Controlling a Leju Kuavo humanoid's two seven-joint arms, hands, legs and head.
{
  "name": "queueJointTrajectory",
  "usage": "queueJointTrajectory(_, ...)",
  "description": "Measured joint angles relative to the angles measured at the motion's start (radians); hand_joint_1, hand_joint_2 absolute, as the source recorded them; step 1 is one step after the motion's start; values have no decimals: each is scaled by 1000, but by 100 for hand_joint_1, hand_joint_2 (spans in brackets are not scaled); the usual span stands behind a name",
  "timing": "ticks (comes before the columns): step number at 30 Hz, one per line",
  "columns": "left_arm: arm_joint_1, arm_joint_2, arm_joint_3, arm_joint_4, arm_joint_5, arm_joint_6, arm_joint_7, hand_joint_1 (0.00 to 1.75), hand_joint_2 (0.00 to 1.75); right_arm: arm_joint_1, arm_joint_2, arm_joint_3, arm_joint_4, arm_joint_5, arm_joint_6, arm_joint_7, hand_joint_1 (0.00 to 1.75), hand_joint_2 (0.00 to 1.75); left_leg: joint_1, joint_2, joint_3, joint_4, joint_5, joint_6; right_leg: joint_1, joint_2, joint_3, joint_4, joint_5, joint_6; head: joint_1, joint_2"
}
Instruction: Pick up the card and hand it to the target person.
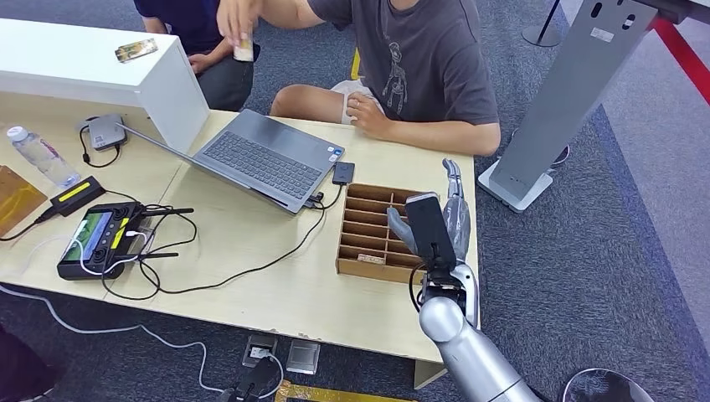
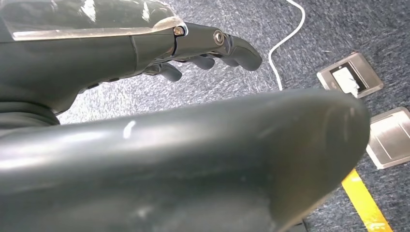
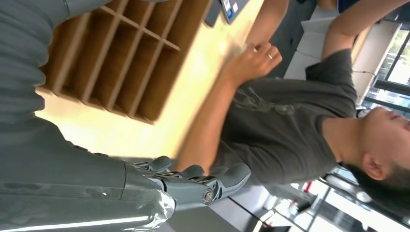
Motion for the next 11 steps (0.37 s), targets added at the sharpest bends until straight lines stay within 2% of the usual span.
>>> queueJointTrajectory(5, 1, 0, 0, 0, -1, 2, 4, 0, 0, 77, -15, 2, -79, -61, 7, -8, 0, 175, 0, 0, 0, 0, 0, 0, 0, 0, 0, 0, 0, 0, 0, 0)
queueJointTrajectory(11, 2, 0, 1, 0, 1, 2, 6, 0, 0, 123, -32, 10, -140, -104, 30, -10, 0, 175, 0, 0, 0, 0, 0, 0, 0, 0, 0, 0, 0, 0, 0, 0)
